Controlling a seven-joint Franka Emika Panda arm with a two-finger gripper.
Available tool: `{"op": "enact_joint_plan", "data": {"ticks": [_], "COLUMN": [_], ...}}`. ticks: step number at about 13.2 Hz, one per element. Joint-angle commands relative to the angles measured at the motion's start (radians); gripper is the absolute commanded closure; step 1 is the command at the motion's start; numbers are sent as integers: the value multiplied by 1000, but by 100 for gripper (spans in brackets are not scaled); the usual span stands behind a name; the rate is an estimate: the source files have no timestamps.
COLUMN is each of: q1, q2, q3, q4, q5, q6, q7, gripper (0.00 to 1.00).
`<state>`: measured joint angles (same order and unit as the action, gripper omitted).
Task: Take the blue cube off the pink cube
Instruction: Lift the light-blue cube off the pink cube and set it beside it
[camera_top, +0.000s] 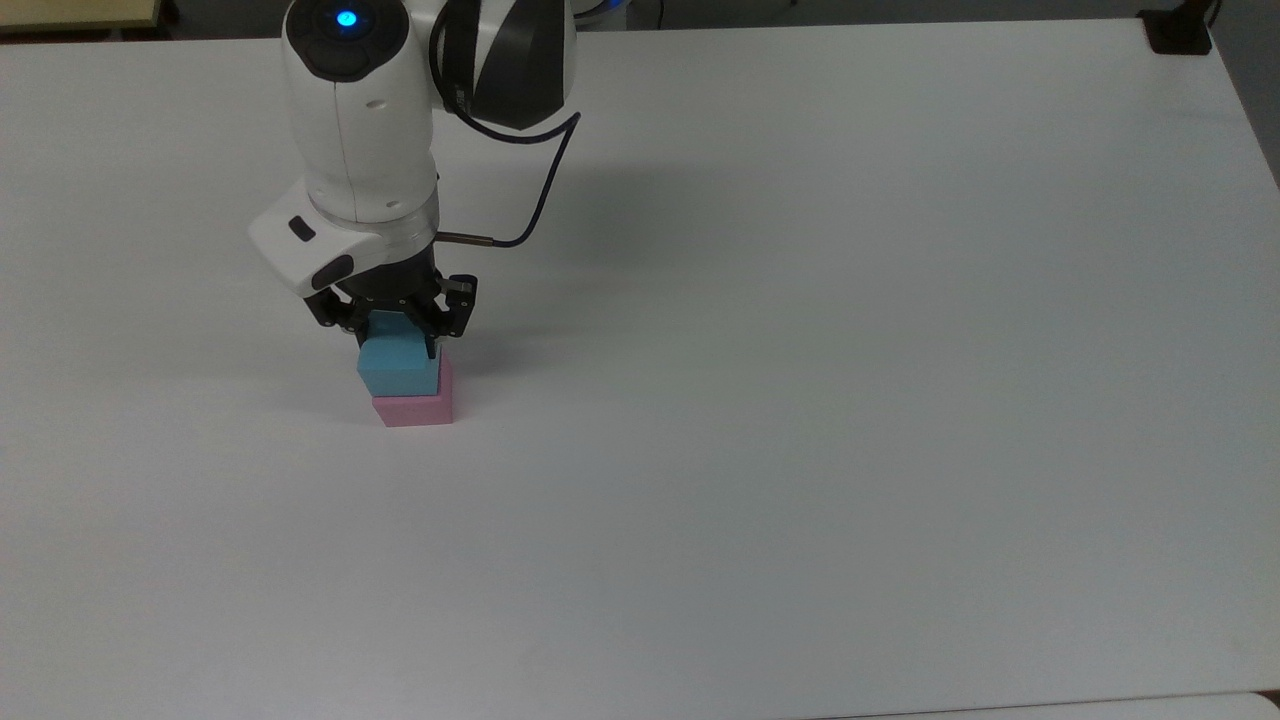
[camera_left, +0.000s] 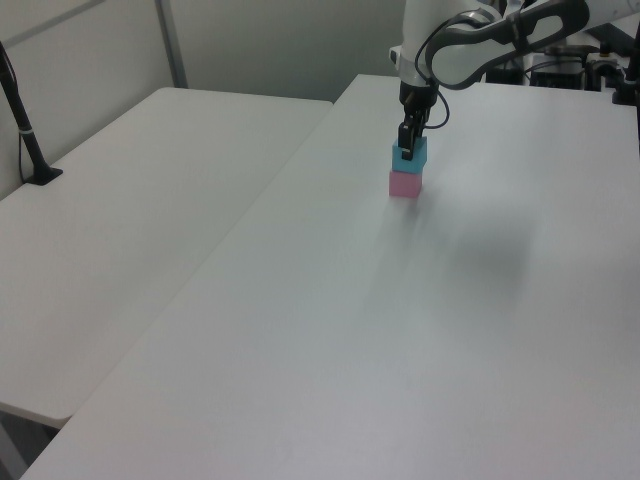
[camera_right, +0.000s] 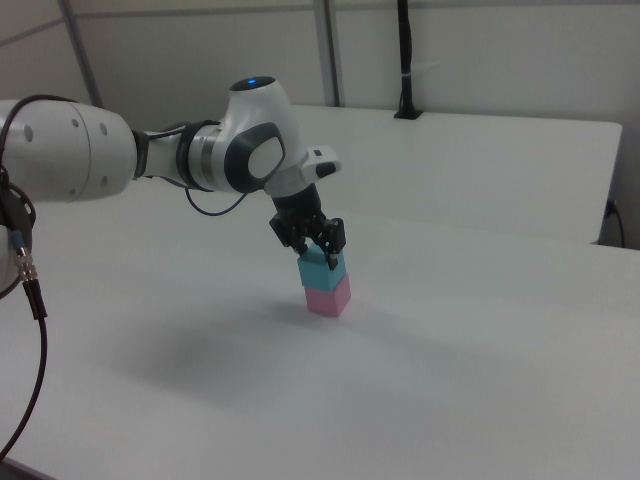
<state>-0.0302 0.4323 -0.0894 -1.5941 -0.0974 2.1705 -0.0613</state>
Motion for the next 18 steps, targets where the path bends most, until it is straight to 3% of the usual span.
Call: {"op": "enact_joint_plan", "data": {"ticks": [1, 4, 7, 10, 11, 12, 16, 18], "q1": [19, 50, 102, 153, 165, 167, 154, 153], "q2": [-36, -53, -41, -1, 6, 5, -67, -150], "q3": [8, 65, 76, 76, 76, 76, 73, 62], "q4": [-3, -13, -44, -47, -62, -61, -44, -43], "q5": [4, 2, -7, -7, -7, -7, -8, -8], "q6": [-26, -69, -60, -49, -26, -23, -59, -173], "q7": [-3, 78, 155, 225, 241, 259, 250, 258], "gripper": [62, 62, 59, 39, 28, 0, 0, 0]}}
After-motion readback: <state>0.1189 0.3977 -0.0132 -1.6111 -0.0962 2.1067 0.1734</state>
